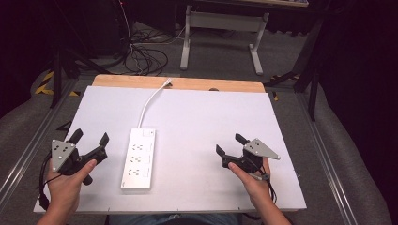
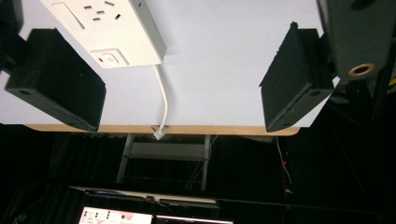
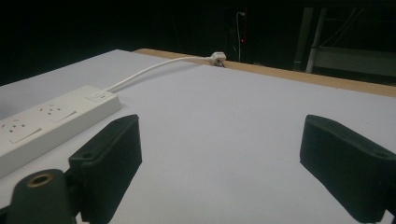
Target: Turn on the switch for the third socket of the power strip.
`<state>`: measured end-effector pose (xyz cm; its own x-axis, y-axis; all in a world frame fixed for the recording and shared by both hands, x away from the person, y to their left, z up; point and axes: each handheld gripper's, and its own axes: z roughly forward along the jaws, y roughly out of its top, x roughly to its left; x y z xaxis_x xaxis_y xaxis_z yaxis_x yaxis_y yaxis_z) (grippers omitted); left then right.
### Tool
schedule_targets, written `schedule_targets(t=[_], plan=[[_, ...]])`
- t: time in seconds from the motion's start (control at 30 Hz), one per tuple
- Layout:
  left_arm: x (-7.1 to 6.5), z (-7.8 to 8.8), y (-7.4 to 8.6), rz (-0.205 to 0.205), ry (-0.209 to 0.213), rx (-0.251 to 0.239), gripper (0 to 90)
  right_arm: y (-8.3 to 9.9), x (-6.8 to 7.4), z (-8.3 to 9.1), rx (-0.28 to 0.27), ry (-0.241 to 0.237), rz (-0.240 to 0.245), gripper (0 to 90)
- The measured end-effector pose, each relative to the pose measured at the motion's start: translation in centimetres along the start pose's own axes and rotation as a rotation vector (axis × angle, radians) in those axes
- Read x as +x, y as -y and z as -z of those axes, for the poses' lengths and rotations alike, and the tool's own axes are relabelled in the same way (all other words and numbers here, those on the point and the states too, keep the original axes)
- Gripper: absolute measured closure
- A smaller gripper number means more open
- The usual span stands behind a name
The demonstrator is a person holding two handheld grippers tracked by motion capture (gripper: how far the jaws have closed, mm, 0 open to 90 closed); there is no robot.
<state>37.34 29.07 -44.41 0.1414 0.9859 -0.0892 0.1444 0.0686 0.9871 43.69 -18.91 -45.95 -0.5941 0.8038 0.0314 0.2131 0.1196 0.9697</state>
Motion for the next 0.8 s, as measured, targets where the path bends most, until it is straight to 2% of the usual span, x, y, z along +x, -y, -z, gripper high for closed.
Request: schedule_targets(t=[0.5, 0.57, 0.6, 0.8], plan=[[-0.03, -0.08, -0.02, -0.001, -0.001, 0.016, 24.5, 0.01, -0.02, 0.0, 0.004, -0.002, -0.001, 13.2], [-0.04, -0.1, -0.02, 0.0, -0.004, 0.017, 28.5, 0.02, -0.02, -0.01, 0.003, -0.002, -0.002, 13.1], [-0.03, -0.1, -0.01, -0.003, -0.002, 0.018, 34.3, 0.02, -0.02, -0.01, 0.004, -0.002, -0.002, 13.2], [-0.05, -0.04, 0.01, -0.018, 0.021, 0.014, 43.9, 0.01, -0.04, 0.0, 0.003, -0.001, -0.003, 13.2]])
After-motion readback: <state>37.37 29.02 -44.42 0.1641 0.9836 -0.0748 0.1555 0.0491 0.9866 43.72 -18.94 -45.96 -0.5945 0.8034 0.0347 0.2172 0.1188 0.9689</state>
